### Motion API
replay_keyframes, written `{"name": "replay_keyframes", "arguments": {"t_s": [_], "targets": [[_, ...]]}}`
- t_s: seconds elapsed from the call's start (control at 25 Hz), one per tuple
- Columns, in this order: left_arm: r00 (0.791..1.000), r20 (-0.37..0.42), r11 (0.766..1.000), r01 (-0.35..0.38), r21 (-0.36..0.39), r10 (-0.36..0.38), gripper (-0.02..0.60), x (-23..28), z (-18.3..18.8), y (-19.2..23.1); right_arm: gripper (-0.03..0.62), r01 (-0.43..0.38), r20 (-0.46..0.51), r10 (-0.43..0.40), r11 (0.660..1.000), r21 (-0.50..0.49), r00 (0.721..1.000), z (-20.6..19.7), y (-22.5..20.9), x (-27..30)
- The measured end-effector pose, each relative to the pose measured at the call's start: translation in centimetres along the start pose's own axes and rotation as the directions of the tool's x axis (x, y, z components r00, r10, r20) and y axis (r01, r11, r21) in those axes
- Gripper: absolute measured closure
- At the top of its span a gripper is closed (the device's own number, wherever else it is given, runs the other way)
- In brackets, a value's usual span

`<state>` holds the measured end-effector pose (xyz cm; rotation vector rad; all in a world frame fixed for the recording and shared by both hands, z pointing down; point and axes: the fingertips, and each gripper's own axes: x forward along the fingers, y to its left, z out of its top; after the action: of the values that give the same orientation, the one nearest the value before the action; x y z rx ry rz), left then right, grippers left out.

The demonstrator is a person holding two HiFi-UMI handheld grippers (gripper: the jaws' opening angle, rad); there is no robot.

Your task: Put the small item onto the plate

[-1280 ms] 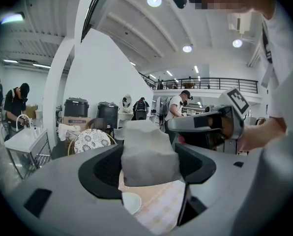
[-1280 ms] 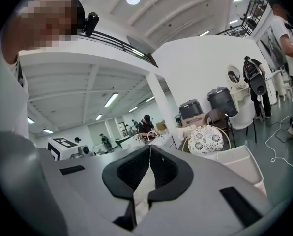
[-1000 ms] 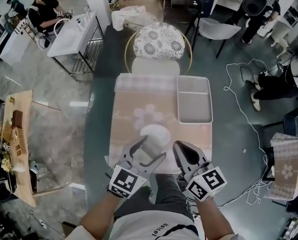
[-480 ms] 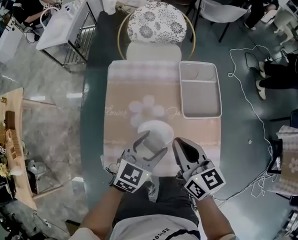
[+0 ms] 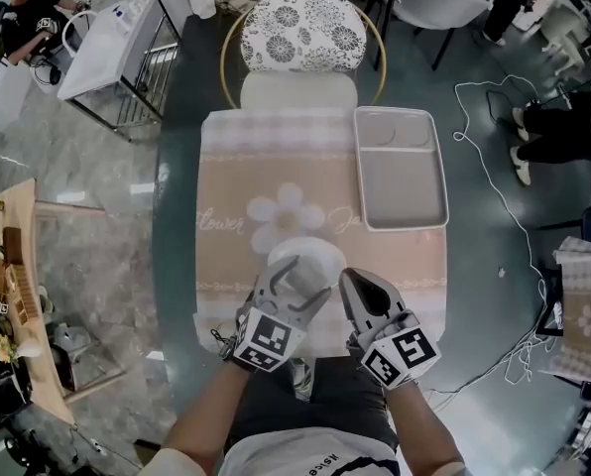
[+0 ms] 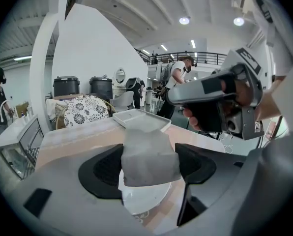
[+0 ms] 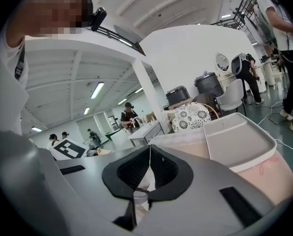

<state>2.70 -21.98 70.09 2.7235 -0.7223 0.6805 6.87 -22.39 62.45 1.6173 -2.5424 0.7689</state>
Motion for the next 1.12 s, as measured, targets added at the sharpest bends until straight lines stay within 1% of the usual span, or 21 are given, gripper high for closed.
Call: {"name": "replay_keyframes", "arguments": {"t_s": [0.16,0.28,0.52,0.64,0.84,1.12], "targets": [[0.999,-0.036,1.000,0.011,0.022,-0.011,0.250,1.4,-1.6,0.3,0.579,0.010,-0.006,-0.010,1.000,0.007,1.000,-1.1,-0.9,0.3],[0.997,-0.075,0.998,0.022,0.064,-0.017,0.250,2.6,-2.8,0.5,0.579,0.016,-0.005,-0.016,1.000,0.011,1.000,-1.5,-1.6,0.5],[0.987,-0.159,0.993,0.036,0.111,-0.018,0.250,4.3,-5.3,0.9,0.579,0.018,-0.017,-0.017,1.000,0.018,1.000,-2.7,-2.3,0.8],[0.978,-0.208,0.989,0.047,0.140,-0.017,0.250,5.1,-6.5,0.8,0.579,0.023,-0.022,-0.022,1.000,0.020,1.000,-3.1,-2.7,0.7],[0.962,-0.274,0.986,0.053,0.156,-0.009,0.250,5.7,-8.1,0.9,0.579,0.019,-0.025,-0.018,1.000,0.007,1.000,-3.1,-2.6,0.3],[0.952,-0.305,0.987,0.058,0.147,-0.010,0.250,6.1,-8.4,1.1,0.579,0.022,-0.033,-0.022,1.000,0.004,0.999,-2.6,-2.7,-0.3]]}}
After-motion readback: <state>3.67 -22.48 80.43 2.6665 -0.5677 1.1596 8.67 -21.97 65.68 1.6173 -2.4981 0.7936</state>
